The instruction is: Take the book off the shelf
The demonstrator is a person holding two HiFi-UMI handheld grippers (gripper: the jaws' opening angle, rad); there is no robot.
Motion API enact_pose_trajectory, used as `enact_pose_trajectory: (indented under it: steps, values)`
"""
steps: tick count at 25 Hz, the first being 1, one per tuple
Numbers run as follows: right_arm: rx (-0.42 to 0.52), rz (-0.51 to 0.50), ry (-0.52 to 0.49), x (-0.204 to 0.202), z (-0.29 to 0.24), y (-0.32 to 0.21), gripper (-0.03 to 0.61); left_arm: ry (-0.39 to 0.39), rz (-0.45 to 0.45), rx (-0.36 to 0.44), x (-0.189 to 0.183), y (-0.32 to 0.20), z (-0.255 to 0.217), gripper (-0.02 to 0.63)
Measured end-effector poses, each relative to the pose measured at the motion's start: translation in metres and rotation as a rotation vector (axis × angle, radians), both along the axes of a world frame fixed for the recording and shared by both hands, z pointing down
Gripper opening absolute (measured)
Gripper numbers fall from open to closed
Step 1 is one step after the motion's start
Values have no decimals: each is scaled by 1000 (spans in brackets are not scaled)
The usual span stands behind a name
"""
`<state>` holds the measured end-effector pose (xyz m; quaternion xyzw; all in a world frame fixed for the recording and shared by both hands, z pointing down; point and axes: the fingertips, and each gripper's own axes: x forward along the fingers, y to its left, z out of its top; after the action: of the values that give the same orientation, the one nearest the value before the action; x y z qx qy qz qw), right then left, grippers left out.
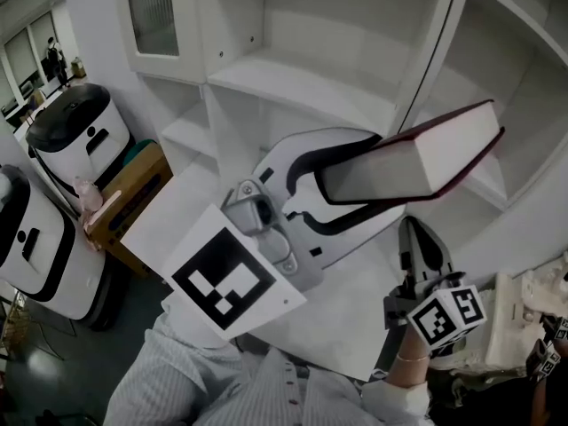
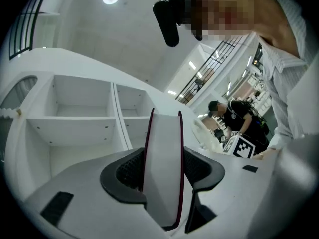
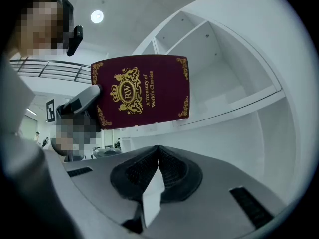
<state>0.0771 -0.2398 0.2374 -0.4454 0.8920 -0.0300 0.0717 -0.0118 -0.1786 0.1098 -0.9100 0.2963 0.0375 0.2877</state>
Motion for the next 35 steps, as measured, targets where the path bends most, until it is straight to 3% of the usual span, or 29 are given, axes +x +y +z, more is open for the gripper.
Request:
enact_pose_trajectory:
  steps: [4, 14, 22, 28, 35]
  values:
    - [-4, -28, 1, -20, 3, 2, 14, 60, 16, -39, -26, 13, 0, 235]
    - [-73, -66, -5, -41, 29, -12, 14, 37, -91, -153, -64, -5, 47, 235]
    - [-104, -55, -9, -30, 44, -22, 14, 134, -53, -302, -65, -17, 89, 235]
    - [-116, -42, -17, -18, 50, -33, 14, 155, -46, -380, -62, -22, 116, 235]
    - [-141, -32, -17, -6, 61, -38, 14, 105, -119, -451, -57, -38, 158, 235]
